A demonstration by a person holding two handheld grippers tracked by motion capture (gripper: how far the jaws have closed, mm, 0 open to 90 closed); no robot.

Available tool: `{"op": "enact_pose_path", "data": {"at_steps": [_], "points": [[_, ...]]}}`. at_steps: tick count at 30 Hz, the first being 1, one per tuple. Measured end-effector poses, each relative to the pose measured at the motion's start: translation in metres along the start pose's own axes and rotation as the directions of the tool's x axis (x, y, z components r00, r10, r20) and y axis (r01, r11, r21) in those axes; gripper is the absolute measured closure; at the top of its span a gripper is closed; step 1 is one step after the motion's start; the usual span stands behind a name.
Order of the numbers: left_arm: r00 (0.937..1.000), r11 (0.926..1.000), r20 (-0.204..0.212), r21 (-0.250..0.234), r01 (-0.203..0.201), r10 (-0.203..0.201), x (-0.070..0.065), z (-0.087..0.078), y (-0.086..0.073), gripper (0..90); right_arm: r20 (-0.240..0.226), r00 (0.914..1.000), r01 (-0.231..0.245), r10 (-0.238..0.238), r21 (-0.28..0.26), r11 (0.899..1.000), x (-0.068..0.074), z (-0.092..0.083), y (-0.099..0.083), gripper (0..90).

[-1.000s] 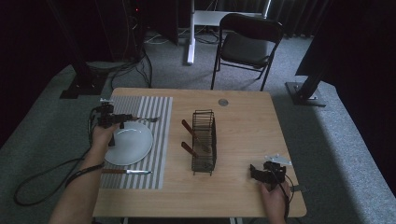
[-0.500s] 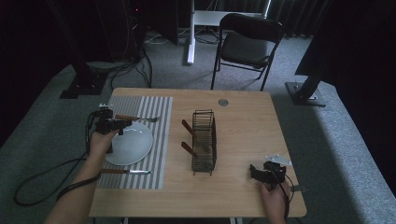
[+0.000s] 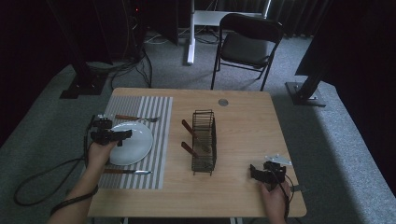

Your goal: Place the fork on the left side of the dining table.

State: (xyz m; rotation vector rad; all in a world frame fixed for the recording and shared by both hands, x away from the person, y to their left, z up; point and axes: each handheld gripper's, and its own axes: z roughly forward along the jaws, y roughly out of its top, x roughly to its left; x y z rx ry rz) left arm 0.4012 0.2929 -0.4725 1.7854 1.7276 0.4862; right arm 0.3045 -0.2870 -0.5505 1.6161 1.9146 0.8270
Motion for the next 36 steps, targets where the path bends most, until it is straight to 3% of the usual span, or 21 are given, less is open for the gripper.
{"op": "enact_pose_path", "data": {"at_steps": [5, 7, 16, 22, 31, 36], "points": [[0.9999, 0.9999, 0.009, 0.013, -0.010, 0.010, -0.001, -0.003, -0.010, 0.0, 0.000, 1.0000, 0.000, 0.000, 0.000, 1.000, 0.000, 0.000, 0.000, 12.7], [0.9996, 0.9989, 0.001, 0.039, -0.026, 0.026, -0.004, -0.008, -0.016, 0.0, 0.000, 1.0000, 0.000, 0.000, 0.000, 1.000, 0.000, 0.000, 0.000, 12.7], [0.9989, 0.9986, 0.008, 0.024, -0.047, 0.047, -0.008, -0.023, -0.039, 0.0, 0.000, 1.0000, 0.000, 0.000, 0.000, 1.000, 0.000, 0.000, 0.000, 12.7], [0.9978, 0.9981, 0.035, 0.026, -0.056, 0.056, -0.011, -0.028, -0.059, 0.0, 0.000, 1.0000, 0.000, 0.000, 0.000, 1.000, 0.000, 0.000, 0.000, 12.7], [0.9954, 0.9954, 0.025, 0.022, -0.093, 0.092, -0.014, -0.037, -0.081, 0.0, 0.000, 1.0000, 0.000, 0.000, 0.000, 1.000, 0.000, 0.000, 0.000, 12.7], [0.9962, 0.9962, 0.022, 0.017, -0.085, 0.085, -0.014, -0.043, -0.094, 0.0, 0.000, 1.0000, 0.000, 0.000, 0.000, 1.000, 0.000, 0.000, 0.000, 12.7]]}}
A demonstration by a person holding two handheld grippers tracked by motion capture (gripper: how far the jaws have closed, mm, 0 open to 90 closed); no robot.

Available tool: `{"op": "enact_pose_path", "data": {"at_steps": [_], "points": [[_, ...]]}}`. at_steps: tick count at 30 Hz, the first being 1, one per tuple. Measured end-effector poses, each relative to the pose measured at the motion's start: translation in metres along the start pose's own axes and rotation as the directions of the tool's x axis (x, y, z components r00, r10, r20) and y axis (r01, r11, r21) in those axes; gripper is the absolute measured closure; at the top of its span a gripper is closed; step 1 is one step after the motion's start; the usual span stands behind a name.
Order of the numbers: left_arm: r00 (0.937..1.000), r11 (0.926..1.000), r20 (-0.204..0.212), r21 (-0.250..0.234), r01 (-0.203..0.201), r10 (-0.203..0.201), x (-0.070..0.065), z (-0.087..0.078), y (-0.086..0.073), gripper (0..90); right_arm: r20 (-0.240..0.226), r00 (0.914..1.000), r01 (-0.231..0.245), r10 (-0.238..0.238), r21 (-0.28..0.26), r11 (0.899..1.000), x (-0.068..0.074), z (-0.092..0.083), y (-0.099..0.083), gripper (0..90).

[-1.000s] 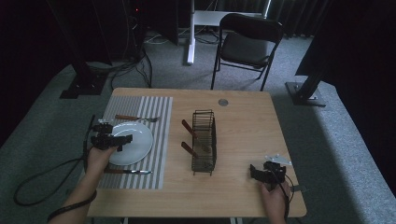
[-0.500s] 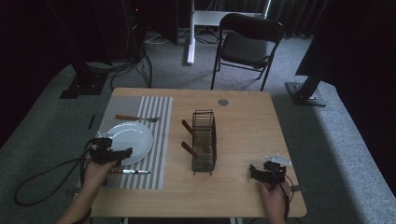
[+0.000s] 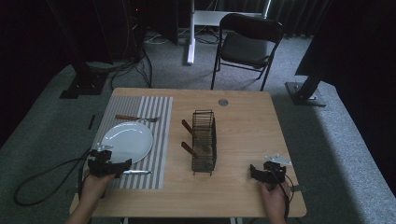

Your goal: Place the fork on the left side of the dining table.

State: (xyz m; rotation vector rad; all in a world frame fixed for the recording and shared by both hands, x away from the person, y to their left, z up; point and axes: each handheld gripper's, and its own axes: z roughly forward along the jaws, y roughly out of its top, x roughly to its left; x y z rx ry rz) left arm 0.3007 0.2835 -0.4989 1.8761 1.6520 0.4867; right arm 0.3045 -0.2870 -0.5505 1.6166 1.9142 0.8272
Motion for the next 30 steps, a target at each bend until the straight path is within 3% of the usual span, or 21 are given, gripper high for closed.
{"op": "enact_pose_path", "data": {"at_steps": [5, 10, 12, 15, 23, 30], "points": [[0.9997, 0.9997, 0.010, -0.013, 0.022, -0.021, 0.002, -0.004, -0.013, 0.0, 0.000, 1.0000, 0.000, 0.000, 0.000, 1.000, 0.000, 0.000, 0.000, 12.7], [0.9999, 0.9999, 0.008, -0.009, 0.009, -0.009, 0.004, -0.005, -0.025, 0.0, 0.000, 1.0000, 0.000, 0.000, 0.000, 1.000, 0.000, 0.000, 0.000, 12.7], [0.9999, 0.9999, -0.015, -0.011, 0.004, -0.004, 0.006, -0.006, -0.029, 0.0, 0.000, 1.0000, 0.000, 0.000, 0.000, 1.000, 0.000, 0.000, 0.000, 12.7], [0.9997, 0.9995, -0.017, -0.023, 0.020, -0.021, 0.008, -0.007, -0.036, 0.0, 0.000, 1.0000, -0.001, 0.001, 0.000, 1.000, 0.000, 0.000, 0.000, 12.7], [0.9991, 0.9980, -0.040, -0.062, 0.016, -0.018, 0.008, -0.011, -0.057, 0.0, 0.000, 1.0000, -0.001, 0.001, 0.001, 1.000, 0.000, 0.000, 0.000, 12.7], [0.9963, 0.9948, -0.084, -0.102, 0.012, -0.020, 0.009, -0.013, -0.067, 0.0, 0.000, 1.0000, -0.001, 0.001, 0.001, 1.000, 0.000, 0.000, 0.000, 12.7]]}}
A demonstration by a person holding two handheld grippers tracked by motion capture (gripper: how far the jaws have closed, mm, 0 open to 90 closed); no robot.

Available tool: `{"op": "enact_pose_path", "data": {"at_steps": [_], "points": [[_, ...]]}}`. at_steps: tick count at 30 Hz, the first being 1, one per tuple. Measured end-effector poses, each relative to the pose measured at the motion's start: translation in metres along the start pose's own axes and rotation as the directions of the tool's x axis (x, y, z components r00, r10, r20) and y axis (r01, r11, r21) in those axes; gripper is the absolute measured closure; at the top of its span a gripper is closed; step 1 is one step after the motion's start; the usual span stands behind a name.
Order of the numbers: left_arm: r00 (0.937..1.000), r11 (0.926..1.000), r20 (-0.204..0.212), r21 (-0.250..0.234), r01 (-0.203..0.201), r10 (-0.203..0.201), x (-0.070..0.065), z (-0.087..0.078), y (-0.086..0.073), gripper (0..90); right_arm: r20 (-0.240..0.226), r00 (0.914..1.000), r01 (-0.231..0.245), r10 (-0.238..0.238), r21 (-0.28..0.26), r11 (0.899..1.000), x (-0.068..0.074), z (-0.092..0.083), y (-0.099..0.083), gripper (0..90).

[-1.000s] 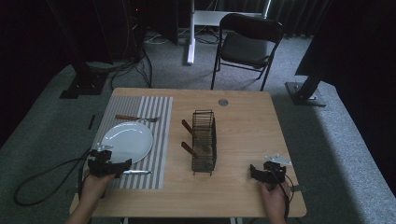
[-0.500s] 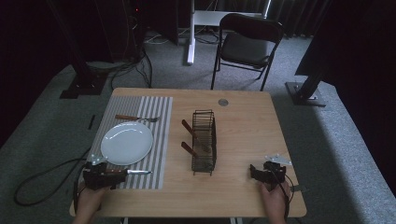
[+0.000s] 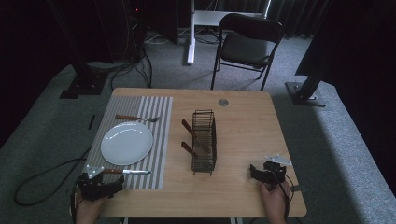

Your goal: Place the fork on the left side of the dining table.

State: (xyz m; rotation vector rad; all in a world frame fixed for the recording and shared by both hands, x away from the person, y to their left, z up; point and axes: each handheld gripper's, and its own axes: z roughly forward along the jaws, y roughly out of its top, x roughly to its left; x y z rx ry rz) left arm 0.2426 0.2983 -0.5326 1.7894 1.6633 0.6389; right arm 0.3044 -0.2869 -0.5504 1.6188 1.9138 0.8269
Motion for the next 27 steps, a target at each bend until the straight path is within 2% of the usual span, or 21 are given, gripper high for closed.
{"op": "enact_pose_path", "data": {"at_steps": [2, 6, 9, 15, 19, 24, 27], "points": [[0.9999, 0.9999, -0.016, -0.014, -0.004, 0.004, 0.001, -0.001, -0.002, 0.0, 0.000, 1.0000, 0.000, 0.000, 0.000, 1.000, 0.000, 0.000, 0.000, 12.7], [0.9993, 0.9991, -0.029, -0.036, 0.024, -0.025, 0.004, -0.003, -0.003, 0.0, 0.000, 1.0000, 0.000, 0.000, 0.000, 1.000, 0.000, 0.000, 0.000, 12.7], [0.9992, 0.9990, -0.037, -0.044, 0.011, -0.012, 0.004, -0.003, -0.006, 0.0, 0.000, 1.0000, 0.000, 0.000, 0.000, 1.000, 0.000, 0.000, 0.000, 12.7], [0.9988, 0.9997, -0.048, -0.020, 0.012, -0.013, 0.007, -0.001, -0.010, 0.0, 0.000, 1.0000, 0.000, 0.000, 0.000, 1.000, 0.000, 0.000, 0.000, 12.7], [0.9967, 0.9998, -0.080, -0.011, 0.016, -0.017, 0.009, 0.000, -0.013, 0.0, 0.000, 1.0000, 0.000, 0.000, 0.000, 1.000, 0.000, 0.000, 0.000, 12.7], [0.9961, 0.9998, -0.086, 0.007, 0.019, -0.019, 0.010, 0.002, -0.015, 0.0, 0.000, 1.0000, 0.000, 0.000, 0.000, 1.000, 0.000, 0.000, 0.000, 12.7], [0.9947, 0.9989, -0.092, -0.007, 0.046, -0.046, 0.012, 0.001, -0.015, 0.0, -0.001, 1.0000, 0.000, 0.000, 0.000, 1.000, 0.000, 0.000, 0.000, 12.7]]}}
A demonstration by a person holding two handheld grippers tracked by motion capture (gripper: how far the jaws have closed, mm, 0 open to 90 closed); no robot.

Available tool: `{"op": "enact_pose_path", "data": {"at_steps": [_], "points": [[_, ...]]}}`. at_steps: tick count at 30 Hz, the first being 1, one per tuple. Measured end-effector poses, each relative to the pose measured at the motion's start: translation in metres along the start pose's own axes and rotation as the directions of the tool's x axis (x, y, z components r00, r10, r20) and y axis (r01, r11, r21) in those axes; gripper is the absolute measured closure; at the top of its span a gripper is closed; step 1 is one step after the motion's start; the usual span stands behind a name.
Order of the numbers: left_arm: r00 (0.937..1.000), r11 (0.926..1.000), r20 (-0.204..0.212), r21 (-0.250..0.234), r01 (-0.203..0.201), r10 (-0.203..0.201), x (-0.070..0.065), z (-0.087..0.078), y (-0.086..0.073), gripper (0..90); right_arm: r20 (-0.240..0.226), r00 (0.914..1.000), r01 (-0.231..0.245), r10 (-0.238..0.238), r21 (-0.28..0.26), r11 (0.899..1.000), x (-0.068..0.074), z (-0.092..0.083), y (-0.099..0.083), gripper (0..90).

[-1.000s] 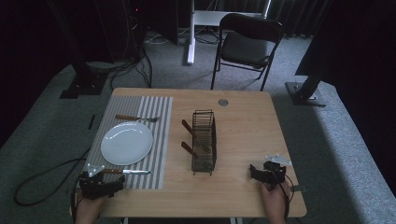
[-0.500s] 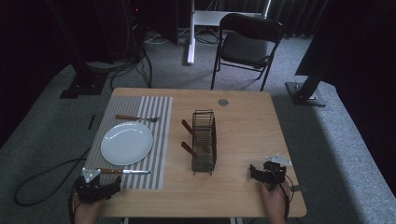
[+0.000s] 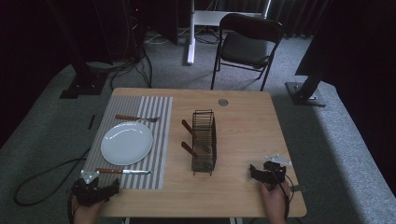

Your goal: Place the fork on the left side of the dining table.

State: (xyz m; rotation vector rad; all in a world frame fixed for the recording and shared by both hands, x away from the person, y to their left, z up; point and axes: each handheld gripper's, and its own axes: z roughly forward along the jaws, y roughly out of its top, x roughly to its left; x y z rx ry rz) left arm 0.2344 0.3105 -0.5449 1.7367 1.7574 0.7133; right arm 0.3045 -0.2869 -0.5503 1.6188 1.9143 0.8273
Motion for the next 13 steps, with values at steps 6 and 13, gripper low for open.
{"op": "enact_pose_path", "data": {"at_steps": [6, 13], "points": [[0.9998, 1.0000, -0.017, 0.002, -0.006, 0.006, -0.0001, 0.0007, -0.0003, 0.0, 0.000, 1.0000, 0.000, 0.000, 0.000, 1.000, 0.0000, 0.0000, 0.0000, 12.7], [0.9996, 0.9999, -0.024, 0.008, -0.013, 0.013, -0.0020, 0.0034, -0.0002, 0.0, 0.000, 1.0000, 0.000, 0.000, 0.000, 1.000, 0.0000, 0.0000, 0.0000, 12.7]]}}
